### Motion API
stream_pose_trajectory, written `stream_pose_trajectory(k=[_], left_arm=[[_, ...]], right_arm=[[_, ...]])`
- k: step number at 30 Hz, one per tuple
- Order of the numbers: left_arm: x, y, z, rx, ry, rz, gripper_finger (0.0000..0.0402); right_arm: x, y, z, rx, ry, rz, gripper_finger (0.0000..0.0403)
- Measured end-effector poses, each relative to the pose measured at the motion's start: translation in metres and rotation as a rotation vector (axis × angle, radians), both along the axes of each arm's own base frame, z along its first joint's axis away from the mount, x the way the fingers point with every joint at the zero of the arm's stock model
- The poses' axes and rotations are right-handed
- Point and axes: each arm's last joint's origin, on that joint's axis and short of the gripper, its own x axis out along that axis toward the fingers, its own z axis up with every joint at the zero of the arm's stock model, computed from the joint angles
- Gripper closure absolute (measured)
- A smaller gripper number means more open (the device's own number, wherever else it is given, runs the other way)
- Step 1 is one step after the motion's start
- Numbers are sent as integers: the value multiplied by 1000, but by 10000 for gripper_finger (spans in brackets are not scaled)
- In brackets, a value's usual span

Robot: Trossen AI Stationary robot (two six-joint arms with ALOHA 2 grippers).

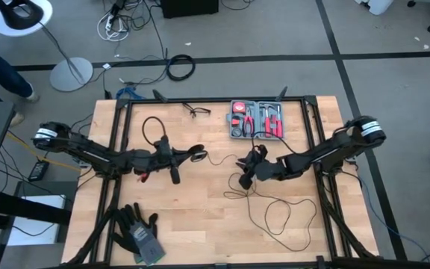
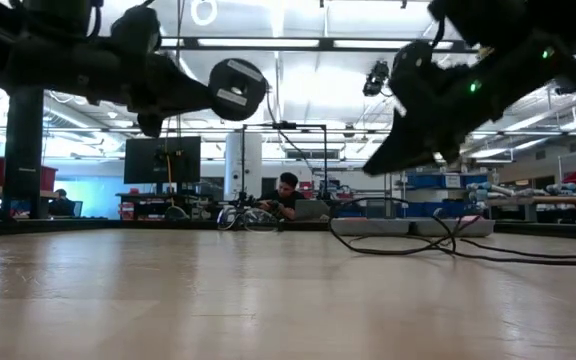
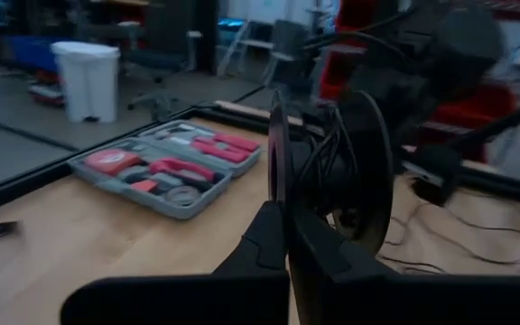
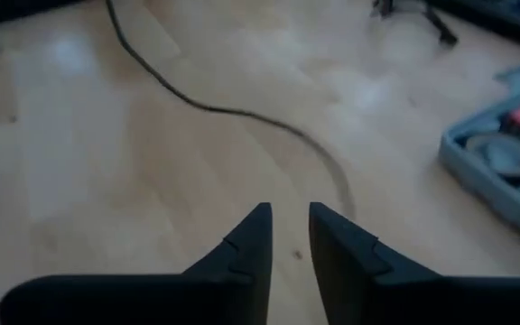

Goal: Coil cords
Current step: Coil the black wire onto the spool

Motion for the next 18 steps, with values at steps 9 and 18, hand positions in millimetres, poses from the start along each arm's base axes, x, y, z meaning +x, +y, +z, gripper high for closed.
stream_pose_trajectory(k=[9, 18], left_arm=[[-1, 0, 1, 20, -22, -5, 401], [-1, 5, 2, 39, -26, 40, 401]], right_arm=[[-1, -2, 25, -43, -115, 22, 307], [31, 10, 15, -190, -289, 251, 307]])
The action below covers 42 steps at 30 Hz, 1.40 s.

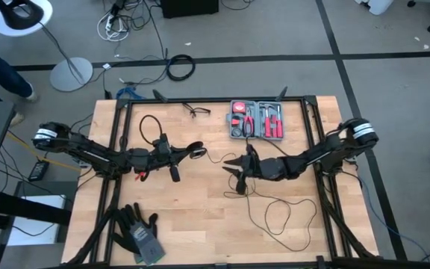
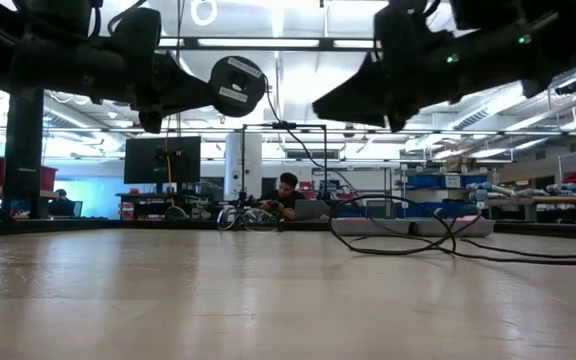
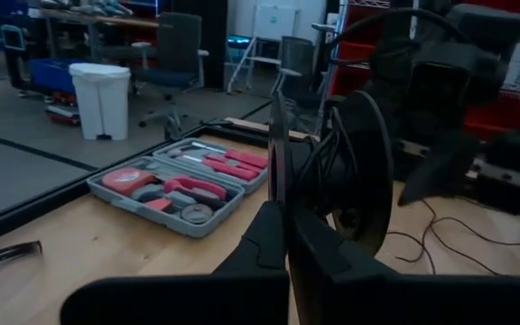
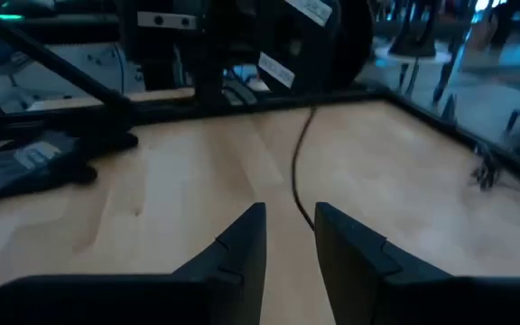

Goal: Coil cords
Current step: Coil the black wire onto the spool

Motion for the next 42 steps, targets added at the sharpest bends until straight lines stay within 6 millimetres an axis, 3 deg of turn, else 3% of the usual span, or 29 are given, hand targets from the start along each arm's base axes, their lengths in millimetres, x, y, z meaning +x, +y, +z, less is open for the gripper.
stream_pose_trajectory(k=[9, 17, 28, 34, 37, 42], left_arm=[[0, 0, 2, -5, -18, -1, 401], [0, 0, 2, -6, -18, -1, 401], [0, 0, 4, -10, -46, -1, 401], [0, 0, 7, -42, -81, -2, 401], [0, 0, 7, -60, -94, -3, 401], [1, 2, 8, -86, -107, 72, 401]], right_arm=[[38, 0, -3, -154, 88, -55, 312], [41, -1, -1, -165, 160, -92, 326], [38, -3, -9, -83, 213, -118, 397], [47, -18, -6, 3, 220, -139, 400], [54, -27, -10, 49, 250, -147, 401], [86, -30, -15, 75, 250, -58, 402]])
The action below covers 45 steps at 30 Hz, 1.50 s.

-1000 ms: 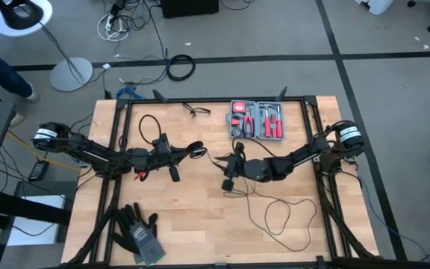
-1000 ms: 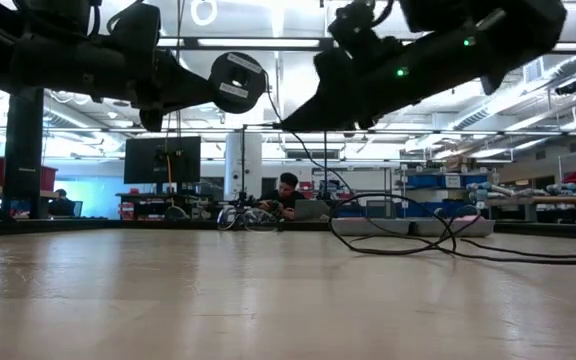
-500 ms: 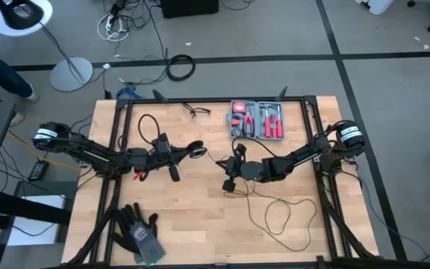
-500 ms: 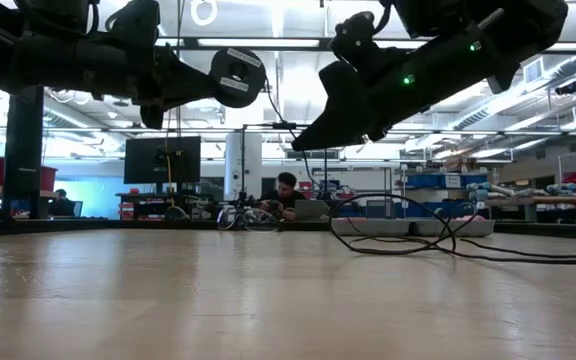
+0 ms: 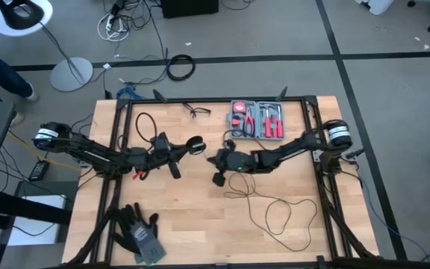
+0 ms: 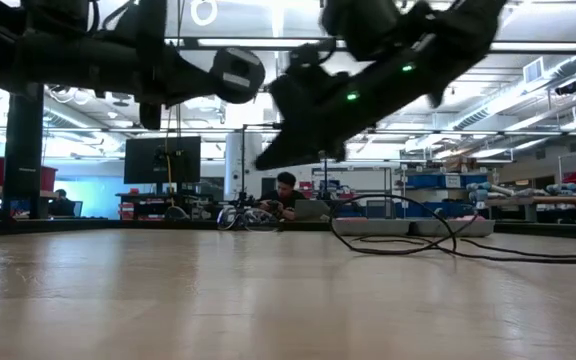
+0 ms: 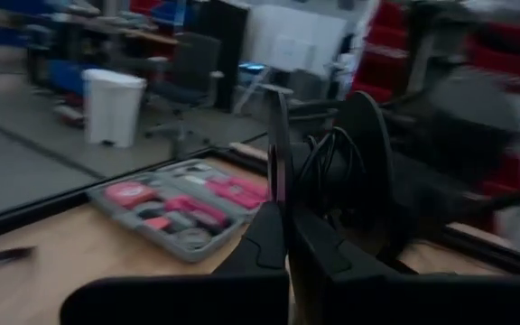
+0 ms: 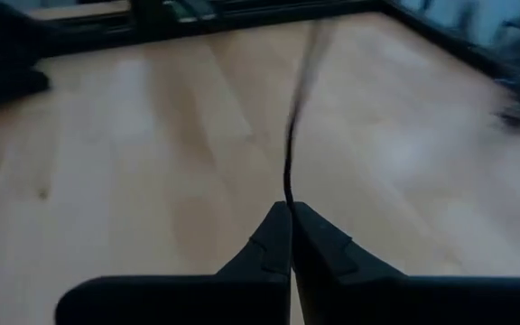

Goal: Coil cords
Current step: Coil the black wire onto the spool

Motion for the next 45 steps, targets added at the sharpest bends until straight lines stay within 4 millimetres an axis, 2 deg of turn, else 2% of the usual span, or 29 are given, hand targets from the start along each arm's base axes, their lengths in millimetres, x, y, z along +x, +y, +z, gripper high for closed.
stream_pose_trajectory(k=[2, 5, 9, 20, 24, 30, 37, 41, 45], left_arm=[[3, 0, -1, 1, 23, 29, 401], [10, 0, -6, 8, 90, 55, 401], [16, 0, -12, 16, 160, 79, 401], [19, -1, -24, 38, 345, 84, 401], [19, -1, -24, 28, 354, 64, 401], [22, -4, -19, -28, 276, -11, 401], [23, -5, -8, -17, 163, -47, 401], [13, -3, -12, -25, 89, -19, 401], [-5, 0, -21, -36, 9, 10, 401]], right_arm=[[13, 2, -2, -24, 10, 28, 402], [30, 4, 7, -66, -19, 57, 402], [37, 5, 21, -112, -28, 81, 402], [20, 1, 64, -170, -35, 61, 403], [8, -3, 75, -202, 46, -24, 403], [-8, -12, 69, -156, 203, -123, 394], [-17, -11, 39, -49, 200, -106, 374], [-26, -5, 22, -14, 132, -80, 372], [-37, 4, 12, 2, 111, -53, 374]])
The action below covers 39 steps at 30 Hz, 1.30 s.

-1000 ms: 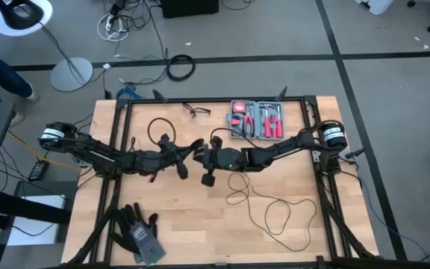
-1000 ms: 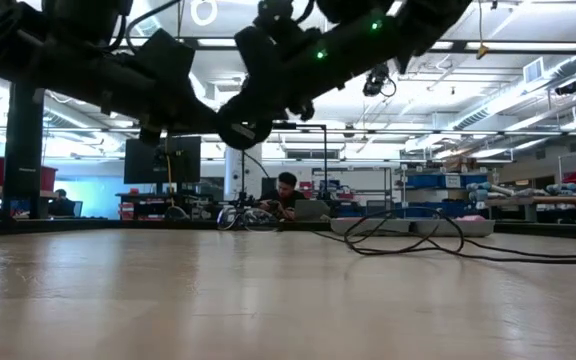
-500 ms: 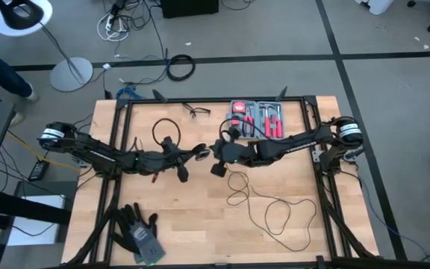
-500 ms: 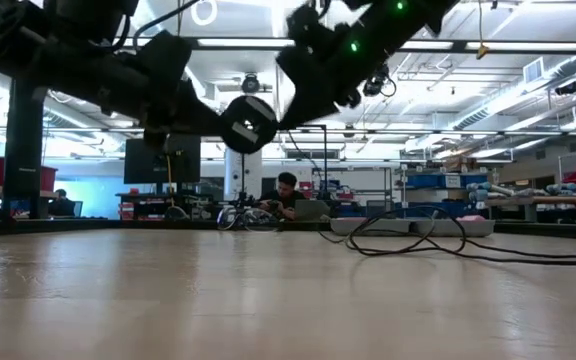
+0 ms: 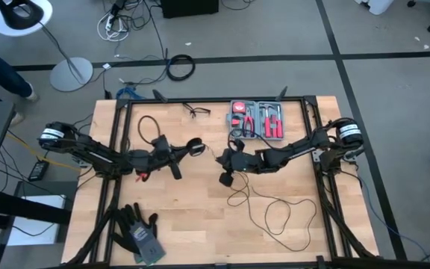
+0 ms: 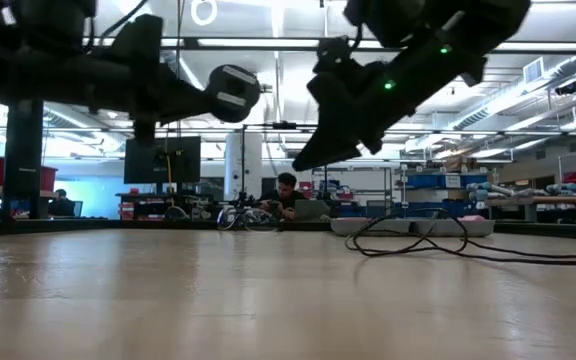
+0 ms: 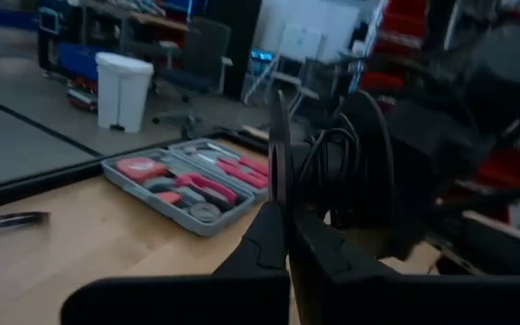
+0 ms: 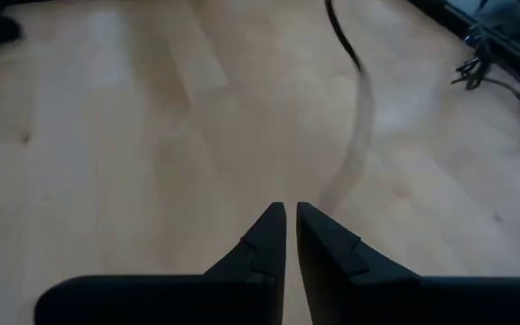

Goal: Coil cords
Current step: Coil the black wire onto the spool

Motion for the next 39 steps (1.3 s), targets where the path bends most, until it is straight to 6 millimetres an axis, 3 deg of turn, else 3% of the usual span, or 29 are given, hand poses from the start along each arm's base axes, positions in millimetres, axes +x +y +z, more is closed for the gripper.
stream_pose_trajectory(k=[8, 18, 27, 39], left_arm=[[-16, 3, -5, 12, -55, 41, 401], [-12, 3, -1, 52, -50, 43, 401], [-12, 2, -1, 70, -43, 42, 401], [-12, 3, 2, 73, -65, 54, 401]], right_arm=[[-17, 8, -11, 31, -138, 15, 371], [6, 1, -41, -70, -330, 46, 331], [23, -16, -36, -91, -356, -6, 274], [25, -32, -38, -14, -351, -13, 278]])
